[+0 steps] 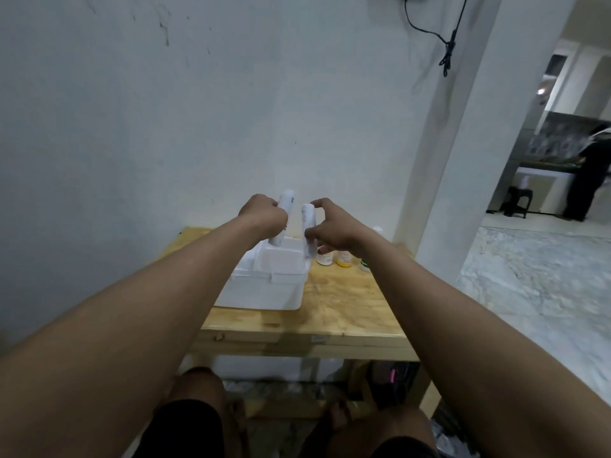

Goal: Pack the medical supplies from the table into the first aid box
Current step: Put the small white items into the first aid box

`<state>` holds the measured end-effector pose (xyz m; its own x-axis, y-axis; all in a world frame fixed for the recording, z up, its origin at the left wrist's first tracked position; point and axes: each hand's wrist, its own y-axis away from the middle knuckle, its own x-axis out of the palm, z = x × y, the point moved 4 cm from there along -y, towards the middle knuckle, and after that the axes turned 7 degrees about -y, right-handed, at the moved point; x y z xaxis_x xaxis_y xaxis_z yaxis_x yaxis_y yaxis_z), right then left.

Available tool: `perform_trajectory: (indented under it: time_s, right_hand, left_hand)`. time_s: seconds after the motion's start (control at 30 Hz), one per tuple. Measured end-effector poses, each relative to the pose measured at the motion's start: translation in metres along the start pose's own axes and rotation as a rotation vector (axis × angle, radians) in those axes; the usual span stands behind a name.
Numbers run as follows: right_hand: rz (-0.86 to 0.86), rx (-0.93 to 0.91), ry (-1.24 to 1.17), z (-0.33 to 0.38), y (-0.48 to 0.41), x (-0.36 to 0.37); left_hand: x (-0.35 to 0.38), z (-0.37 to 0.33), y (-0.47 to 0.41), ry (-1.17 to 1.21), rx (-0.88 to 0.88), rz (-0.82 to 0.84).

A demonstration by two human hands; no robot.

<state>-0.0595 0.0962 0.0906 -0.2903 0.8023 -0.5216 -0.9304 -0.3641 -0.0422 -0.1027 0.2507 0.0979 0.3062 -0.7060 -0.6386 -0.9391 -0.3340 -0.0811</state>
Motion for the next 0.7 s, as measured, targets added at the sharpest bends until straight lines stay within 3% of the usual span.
perform_trajectory:
  time_s: [0.33, 0.7]
  right_hand:
    - [0.02, -0.14, 0.243, 0.004, -0.006, 0.012]
    - [0.094, -0.1, 0.487, -0.004, -0.01, 0.024]
  left_hand:
    - [-0.003, 0.022, -0.01, -0.161, 0.063, 0.1]
    - [0.008, 0.035, -0.005, -0.388, 0.166, 0.232]
